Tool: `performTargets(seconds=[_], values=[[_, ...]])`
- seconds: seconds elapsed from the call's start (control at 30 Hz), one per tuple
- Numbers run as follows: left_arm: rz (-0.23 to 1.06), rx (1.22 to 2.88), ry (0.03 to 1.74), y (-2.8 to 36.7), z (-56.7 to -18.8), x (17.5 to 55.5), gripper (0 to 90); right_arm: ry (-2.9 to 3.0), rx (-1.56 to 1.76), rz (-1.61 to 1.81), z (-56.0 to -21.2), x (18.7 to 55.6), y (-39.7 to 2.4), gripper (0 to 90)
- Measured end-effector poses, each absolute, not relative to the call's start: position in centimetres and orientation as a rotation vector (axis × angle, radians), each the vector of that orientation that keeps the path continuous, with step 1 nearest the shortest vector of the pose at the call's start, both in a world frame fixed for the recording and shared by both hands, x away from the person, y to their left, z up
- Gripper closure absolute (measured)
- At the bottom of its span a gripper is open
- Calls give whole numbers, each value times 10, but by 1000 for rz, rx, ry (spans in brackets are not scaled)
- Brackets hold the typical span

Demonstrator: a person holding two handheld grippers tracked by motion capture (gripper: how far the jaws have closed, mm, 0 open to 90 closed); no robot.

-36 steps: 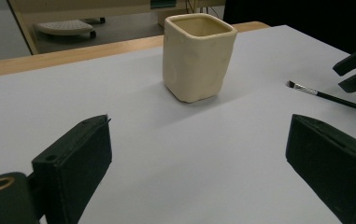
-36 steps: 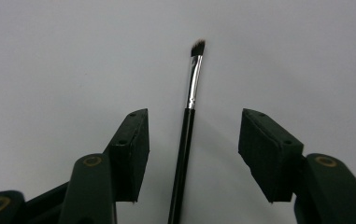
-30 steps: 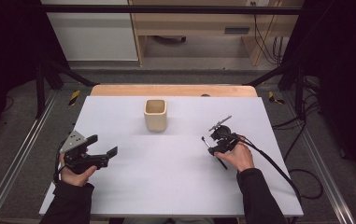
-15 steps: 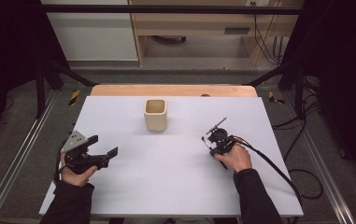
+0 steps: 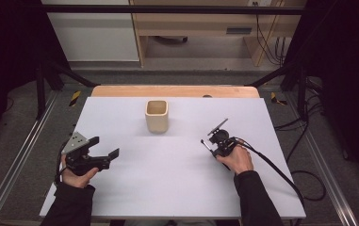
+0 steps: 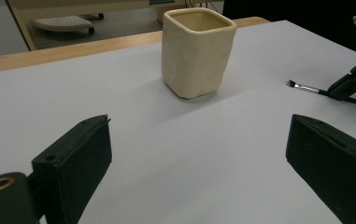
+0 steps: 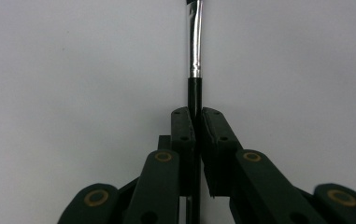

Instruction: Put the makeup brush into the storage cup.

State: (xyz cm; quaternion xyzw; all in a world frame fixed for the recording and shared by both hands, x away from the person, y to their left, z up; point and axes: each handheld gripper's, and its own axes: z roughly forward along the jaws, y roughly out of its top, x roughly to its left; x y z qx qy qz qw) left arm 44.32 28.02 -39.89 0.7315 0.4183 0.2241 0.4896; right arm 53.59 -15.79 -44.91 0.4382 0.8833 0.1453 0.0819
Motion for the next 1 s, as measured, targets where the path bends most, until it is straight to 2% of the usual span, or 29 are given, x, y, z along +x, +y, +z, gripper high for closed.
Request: performTargets(seconds=[0.3,1.0], values=[[545,1773,1018,280,-399,443,66,2623,1277,506,-438,528,-160,842],[532,1759,1001,272,-396,439,68,2490,1117,1008,-415,479,-165,841]])
